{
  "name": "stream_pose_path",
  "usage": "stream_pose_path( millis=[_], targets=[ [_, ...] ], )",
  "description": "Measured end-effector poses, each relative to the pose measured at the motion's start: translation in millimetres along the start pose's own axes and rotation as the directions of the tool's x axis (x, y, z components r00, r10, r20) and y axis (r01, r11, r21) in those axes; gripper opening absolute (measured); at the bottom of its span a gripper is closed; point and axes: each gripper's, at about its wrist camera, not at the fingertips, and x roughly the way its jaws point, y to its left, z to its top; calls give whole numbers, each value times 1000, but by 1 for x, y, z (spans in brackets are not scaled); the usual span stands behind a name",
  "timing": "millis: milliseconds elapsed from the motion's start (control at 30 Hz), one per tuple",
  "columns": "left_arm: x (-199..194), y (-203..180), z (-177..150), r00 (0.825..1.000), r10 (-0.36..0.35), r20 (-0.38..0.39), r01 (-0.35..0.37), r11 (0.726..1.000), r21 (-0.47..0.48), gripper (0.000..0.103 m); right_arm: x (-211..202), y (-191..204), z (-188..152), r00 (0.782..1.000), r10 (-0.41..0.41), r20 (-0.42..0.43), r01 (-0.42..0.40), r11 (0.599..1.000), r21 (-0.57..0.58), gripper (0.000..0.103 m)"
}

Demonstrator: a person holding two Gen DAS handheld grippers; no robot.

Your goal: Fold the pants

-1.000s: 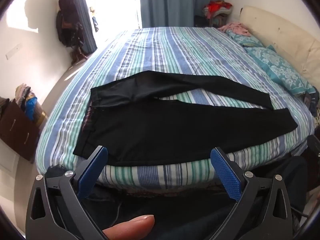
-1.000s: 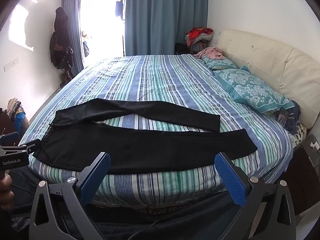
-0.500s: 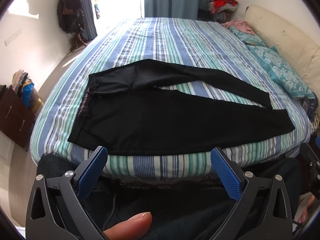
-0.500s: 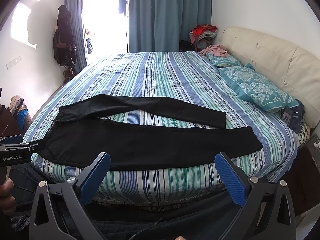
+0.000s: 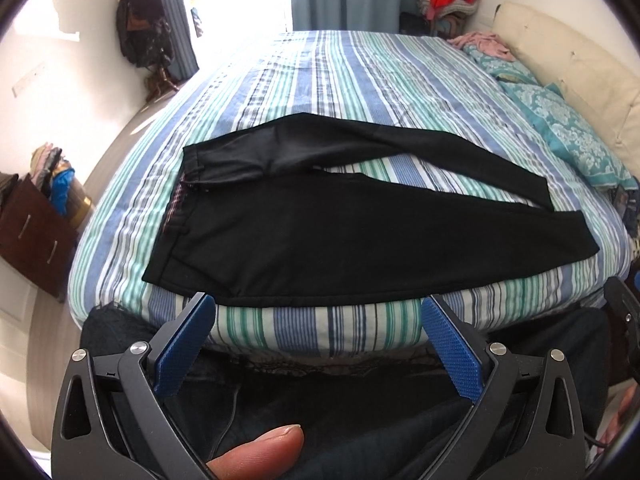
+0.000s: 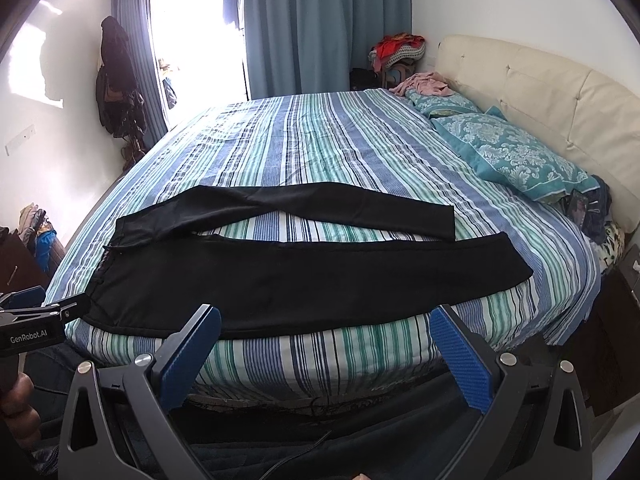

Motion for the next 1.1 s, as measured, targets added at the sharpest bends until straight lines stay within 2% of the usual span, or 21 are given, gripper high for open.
stream_pose_path(
  millis=[267,1100],
  targets=[
    [-3,-5,1,1000,19,10,-19,1000,23,103,2,11,-1,999,32,-19,-32,999,-16,103],
    [1,-7,-3,1000,24,-12,-23,999,37,103,9,26,-9,998,38,-54,-41,998,-54,103]
  ],
)
